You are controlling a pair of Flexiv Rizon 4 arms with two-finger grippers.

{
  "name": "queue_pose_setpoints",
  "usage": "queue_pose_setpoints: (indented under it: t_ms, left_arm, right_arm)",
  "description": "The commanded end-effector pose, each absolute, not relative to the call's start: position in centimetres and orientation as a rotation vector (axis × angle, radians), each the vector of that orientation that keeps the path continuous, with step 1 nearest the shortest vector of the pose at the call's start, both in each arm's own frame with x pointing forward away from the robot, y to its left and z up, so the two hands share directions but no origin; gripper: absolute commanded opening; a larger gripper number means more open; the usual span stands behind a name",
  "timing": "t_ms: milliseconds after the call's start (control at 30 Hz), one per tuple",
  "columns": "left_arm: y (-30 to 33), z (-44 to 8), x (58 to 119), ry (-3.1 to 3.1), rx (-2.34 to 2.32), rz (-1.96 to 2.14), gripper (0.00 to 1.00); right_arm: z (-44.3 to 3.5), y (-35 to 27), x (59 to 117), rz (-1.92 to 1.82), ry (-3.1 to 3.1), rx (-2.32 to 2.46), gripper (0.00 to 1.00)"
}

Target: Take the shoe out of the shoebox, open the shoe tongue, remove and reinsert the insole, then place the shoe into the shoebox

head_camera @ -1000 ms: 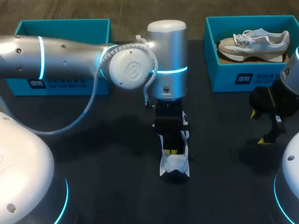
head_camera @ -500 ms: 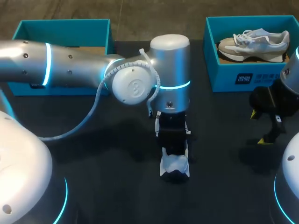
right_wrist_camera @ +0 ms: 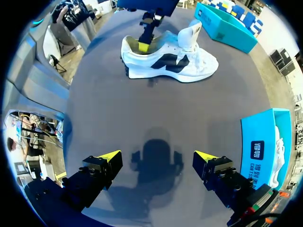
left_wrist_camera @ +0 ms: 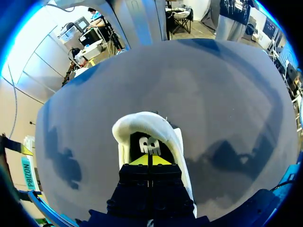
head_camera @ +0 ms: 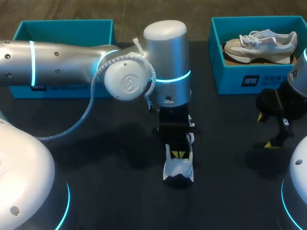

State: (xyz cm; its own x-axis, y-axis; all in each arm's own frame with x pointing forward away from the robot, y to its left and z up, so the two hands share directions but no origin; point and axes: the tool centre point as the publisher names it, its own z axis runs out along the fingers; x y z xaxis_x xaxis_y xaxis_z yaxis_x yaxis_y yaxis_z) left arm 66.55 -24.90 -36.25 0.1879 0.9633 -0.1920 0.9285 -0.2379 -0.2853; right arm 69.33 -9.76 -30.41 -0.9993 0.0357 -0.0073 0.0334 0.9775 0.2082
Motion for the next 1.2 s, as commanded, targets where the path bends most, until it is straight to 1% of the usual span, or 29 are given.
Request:
queue_pose_setpoints:
  t_ms: [33, 567, 867, 967, 1200]
  left_arm:
    - [-25.1, -36.7, 66.0, -1.846, -2.355, 0.503, 0.00]
    - [-25.4, -40.5, 64.5, -1.742, -2.301, 0.519, 0.00]
    - [-25.0, -41.5, 64.6, -1.817, -2.348, 0.409, 0.00]
    - [-24.8, -41.0, 64.9, -1.826, -2.339, 0.419, 0.00]
    - [-24.6, -38.0, 65.6, -1.822, -2.323, 0.485, 0.00]
  right_arm:
    - [-30.4, -9.7, 69.2, 0.322, 3.111, 0.056, 1.00]
    - [-30.4, -9.7, 69.2, 0.322, 3.111, 0.056, 1.00]
    - [-30.4, -9.7, 69.2, 0.322, 3.111, 0.056, 1.00]
    - [-30.4, -9.7, 69.2, 0.322, 3.111, 0.056, 1.00]
    - [-30.4, -9.7, 69.2, 0.322, 3.111, 0.056, 1.00]
